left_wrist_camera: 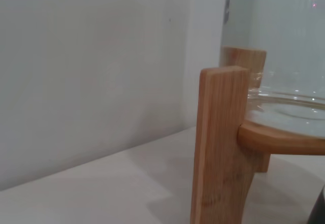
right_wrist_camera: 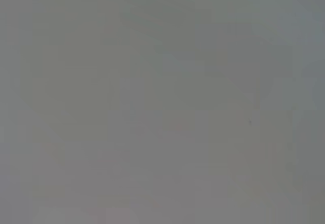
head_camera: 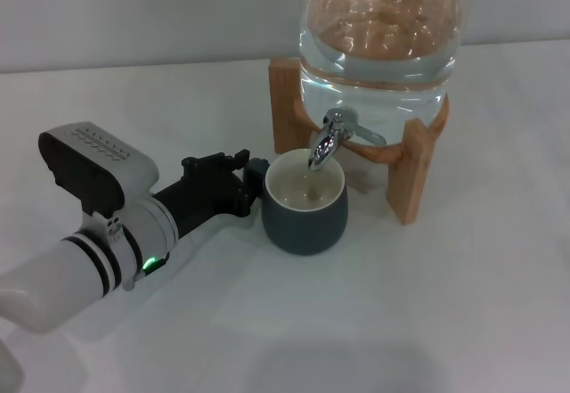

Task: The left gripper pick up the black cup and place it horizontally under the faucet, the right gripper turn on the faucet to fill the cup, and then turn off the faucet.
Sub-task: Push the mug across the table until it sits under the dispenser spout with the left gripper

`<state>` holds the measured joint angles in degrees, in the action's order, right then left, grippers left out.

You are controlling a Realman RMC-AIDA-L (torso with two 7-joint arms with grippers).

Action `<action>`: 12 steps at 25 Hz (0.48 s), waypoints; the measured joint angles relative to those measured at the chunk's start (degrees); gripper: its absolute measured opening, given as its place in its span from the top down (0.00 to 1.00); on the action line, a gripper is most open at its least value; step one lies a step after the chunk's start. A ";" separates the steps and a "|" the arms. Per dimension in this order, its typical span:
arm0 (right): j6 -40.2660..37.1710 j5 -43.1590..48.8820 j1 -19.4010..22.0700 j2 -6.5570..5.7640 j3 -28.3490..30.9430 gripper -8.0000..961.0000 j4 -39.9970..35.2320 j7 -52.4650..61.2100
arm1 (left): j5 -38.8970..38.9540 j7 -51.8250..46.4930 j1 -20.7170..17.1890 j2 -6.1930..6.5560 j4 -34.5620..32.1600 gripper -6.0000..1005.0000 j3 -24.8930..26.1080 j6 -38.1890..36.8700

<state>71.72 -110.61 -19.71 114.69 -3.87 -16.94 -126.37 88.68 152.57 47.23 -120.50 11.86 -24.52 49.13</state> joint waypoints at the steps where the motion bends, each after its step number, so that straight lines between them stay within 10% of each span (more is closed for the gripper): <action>1: 0.00 -0.01 0.00 0.00 0.00 0.12 0.01 -0.01 | 0.00 0.00 0.03 -0.02 -0.02 0.72 0.00 0.00; 12: -0.52 -0.12 -0.24 0.00 -0.09 0.12 0.08 -0.02 | 0.00 0.11 0.55 -0.18 0.07 0.71 0.00 -0.36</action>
<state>71.19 -110.74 -19.96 114.69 -3.96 -16.87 -126.39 88.68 152.68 47.79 -120.68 11.93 -24.52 48.76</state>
